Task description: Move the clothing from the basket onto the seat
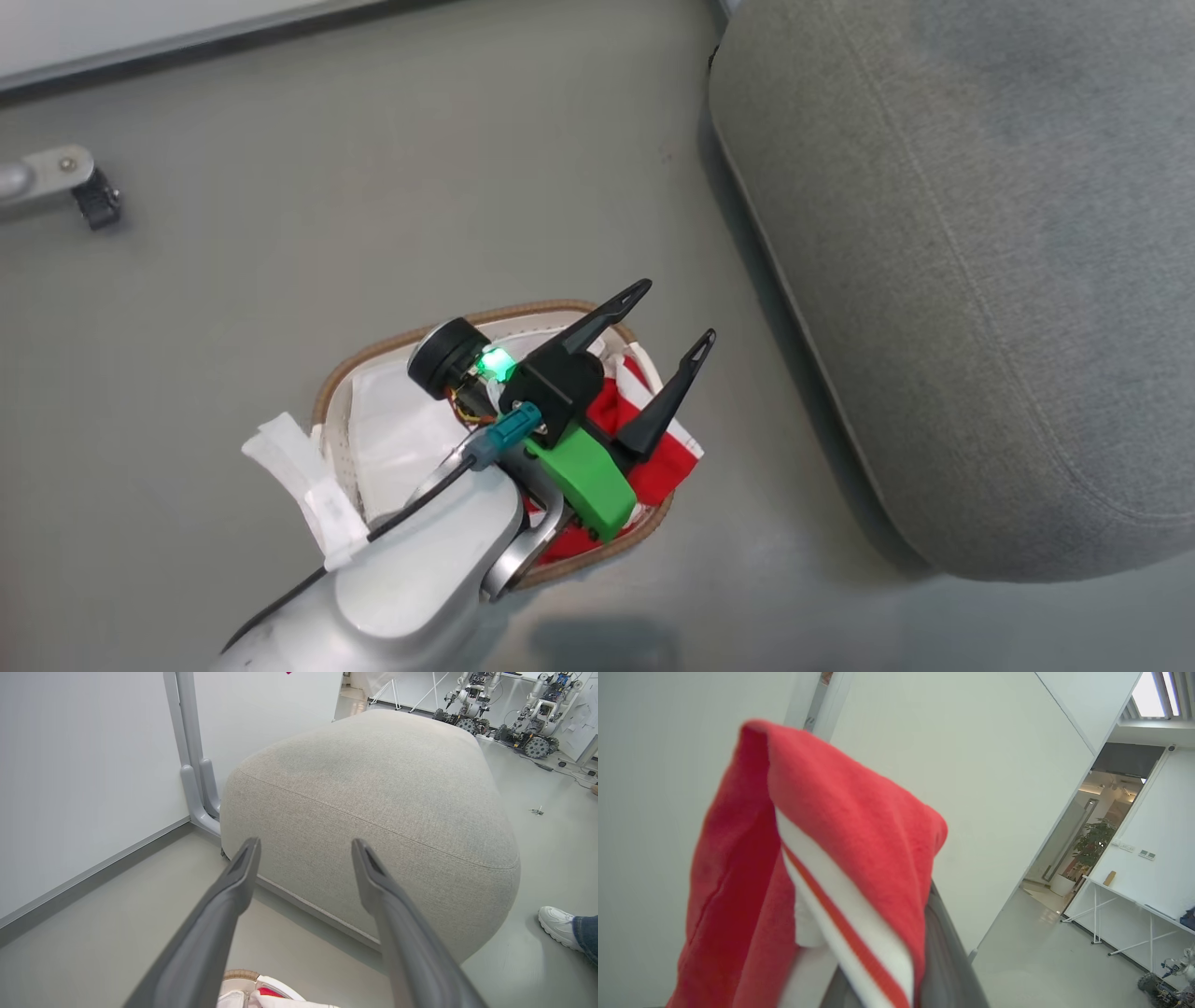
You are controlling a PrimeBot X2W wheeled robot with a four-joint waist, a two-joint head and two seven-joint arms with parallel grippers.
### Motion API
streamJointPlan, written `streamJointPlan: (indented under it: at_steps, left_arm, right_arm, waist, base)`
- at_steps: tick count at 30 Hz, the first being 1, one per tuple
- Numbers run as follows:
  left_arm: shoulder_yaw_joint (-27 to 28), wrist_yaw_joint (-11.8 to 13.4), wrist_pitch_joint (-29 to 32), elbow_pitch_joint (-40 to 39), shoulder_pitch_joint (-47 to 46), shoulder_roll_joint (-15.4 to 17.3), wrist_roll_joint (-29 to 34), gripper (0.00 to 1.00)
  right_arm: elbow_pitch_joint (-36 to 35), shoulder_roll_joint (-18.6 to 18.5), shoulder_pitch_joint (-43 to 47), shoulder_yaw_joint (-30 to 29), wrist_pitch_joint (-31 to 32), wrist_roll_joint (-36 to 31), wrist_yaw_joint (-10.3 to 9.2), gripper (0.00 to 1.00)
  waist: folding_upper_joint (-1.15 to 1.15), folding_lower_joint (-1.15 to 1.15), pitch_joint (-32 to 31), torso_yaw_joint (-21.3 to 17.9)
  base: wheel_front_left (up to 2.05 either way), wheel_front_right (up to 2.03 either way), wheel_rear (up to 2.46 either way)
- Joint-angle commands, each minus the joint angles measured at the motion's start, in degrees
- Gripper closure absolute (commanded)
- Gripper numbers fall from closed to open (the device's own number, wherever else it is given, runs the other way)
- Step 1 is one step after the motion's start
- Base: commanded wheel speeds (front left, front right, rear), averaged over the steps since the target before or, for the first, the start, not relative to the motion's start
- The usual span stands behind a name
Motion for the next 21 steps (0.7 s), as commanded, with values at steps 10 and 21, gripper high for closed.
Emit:
streamJointPlan:
  at_steps: [10,21]
  left_arm:
    - [-1.3,0.2,1.8,-3.2,-4.9,0.7,2.8,0.00]
    - [-1.4,1.0,3.6,-5.7,-5.5,3.0,3.3,0.00]
  right_arm:
    - [14.2,-2.7,1.7,-13.4,-2.7,-6.2,-0.08,1.00]
    - [27.2,3.7,6.9,-21.1,-8.8,-12.7,-0.08,1.00]
  waist:
    - [0.00,0.00,11.9,7.4]
    - [0.00,0.00,14.9,6.2]
  base:
    - [0.00,0.00,0.00]
    - [0.00,0.00,0.00]
